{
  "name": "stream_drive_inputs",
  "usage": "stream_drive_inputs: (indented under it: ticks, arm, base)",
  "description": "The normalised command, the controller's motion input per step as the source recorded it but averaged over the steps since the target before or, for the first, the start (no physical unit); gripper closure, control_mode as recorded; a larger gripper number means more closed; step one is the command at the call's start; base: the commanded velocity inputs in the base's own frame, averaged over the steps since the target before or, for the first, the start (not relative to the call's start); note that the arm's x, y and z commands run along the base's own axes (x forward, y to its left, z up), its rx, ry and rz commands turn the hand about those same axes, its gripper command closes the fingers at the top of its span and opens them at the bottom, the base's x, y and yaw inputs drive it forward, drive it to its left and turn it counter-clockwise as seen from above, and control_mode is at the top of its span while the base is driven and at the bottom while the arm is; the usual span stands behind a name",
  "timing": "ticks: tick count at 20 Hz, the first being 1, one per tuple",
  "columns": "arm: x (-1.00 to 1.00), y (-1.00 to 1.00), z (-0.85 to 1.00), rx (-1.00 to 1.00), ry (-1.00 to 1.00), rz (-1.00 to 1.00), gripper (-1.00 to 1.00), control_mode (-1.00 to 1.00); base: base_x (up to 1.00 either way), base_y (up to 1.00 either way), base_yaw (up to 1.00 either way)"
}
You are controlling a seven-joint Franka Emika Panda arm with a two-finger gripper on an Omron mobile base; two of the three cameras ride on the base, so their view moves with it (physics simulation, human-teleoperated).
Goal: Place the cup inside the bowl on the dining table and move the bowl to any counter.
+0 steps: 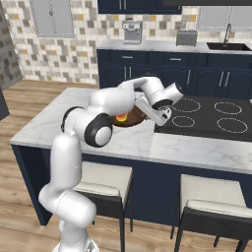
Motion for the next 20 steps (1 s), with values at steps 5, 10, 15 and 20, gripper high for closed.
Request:
stream_drive_inputs:
  ticks: [5,10,15,20]
  arm:
    - [-0.60,0.03,0.21,0.00,0.00,0.00,1.00,-1.00]
    - [-0.70,0.00,0.22,0.00,0.00,0.00,1.00,-1.00]
    - [-0.70,0.05,0.25,-0.01,0.00,0.00,1.00,-1.00]
    - [-0.52,0.24,0.27,-0.05,0.00,0.00,1.00,-1.00]
  base:
    - [0.00,0.00,0.00]
    - [0.00,0.00,0.00]
    - [0.00,0.00,0.00]
    - [0.00,0.00,0.00]
